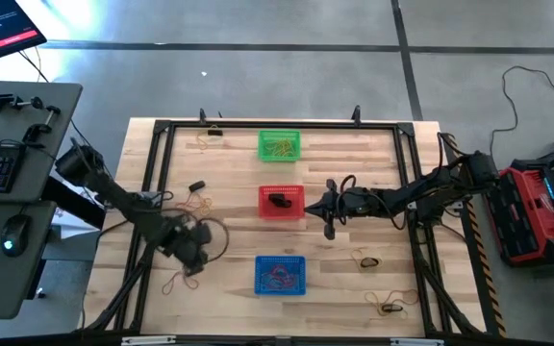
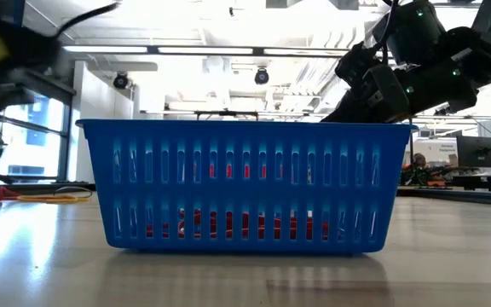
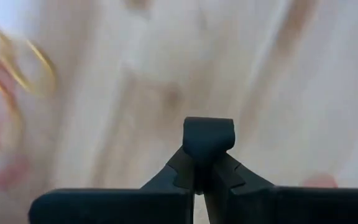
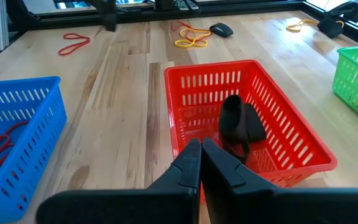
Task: Sort rubber bands into baskets
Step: Put the black rubber band into the red bin
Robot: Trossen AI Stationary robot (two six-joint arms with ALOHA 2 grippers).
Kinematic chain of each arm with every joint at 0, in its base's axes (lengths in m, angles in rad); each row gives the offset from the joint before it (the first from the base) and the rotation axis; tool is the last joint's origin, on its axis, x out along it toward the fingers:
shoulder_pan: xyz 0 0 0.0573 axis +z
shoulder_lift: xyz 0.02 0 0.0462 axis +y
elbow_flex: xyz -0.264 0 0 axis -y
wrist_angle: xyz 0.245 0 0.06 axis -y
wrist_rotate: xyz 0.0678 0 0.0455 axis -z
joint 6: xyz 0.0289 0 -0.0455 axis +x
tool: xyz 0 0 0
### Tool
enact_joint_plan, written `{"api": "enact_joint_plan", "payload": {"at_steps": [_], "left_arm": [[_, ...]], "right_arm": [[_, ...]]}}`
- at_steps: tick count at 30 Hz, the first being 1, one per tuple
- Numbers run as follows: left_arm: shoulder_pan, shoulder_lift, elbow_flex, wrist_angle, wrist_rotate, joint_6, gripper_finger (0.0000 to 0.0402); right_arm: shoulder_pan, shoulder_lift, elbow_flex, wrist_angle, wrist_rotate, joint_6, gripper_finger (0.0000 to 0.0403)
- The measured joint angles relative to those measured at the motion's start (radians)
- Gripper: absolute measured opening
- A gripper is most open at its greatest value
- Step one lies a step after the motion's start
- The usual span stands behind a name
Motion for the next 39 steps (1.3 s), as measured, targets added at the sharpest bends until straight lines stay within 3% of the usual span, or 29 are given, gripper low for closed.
{"api": "enact_joint_plan", "payload": {"at_steps": [6, 9, 15, 22, 39], "left_arm": [[0.201, 0.0, 0.049, 0.126, -0.192, 0.3, 0.0002], [0.31, 0.0, 0.052, 0.298, -0.205, 0.494, 0.0001], [0.497, 0.02, 0.052, 0.629, -0.035, 0.794, 0.0001], [0.639, 0.091, 0.052, 0.845, 0.106, 0.929, 0.0001], [0.71, 0.4, 0.296, 0.776, 0.258, 1.077, 0.0001]], "right_arm": [[0.0, 0.0, 0.0, 0.0, 0.0, 0.0, 0.0], [0.0, 0.0, 0.0, 0.0, -0.004, 0.0, 0.0], [0.02, 0.0, 0.0, 0.0, 0.007, 0.001, 0.0], [0.042, 0.0, 0.0, 0.0, 0.037, 0.003, 0.0], [0.041, 0.0, 0.0, -0.006, 0.04, 0.011, 0.0]]}}
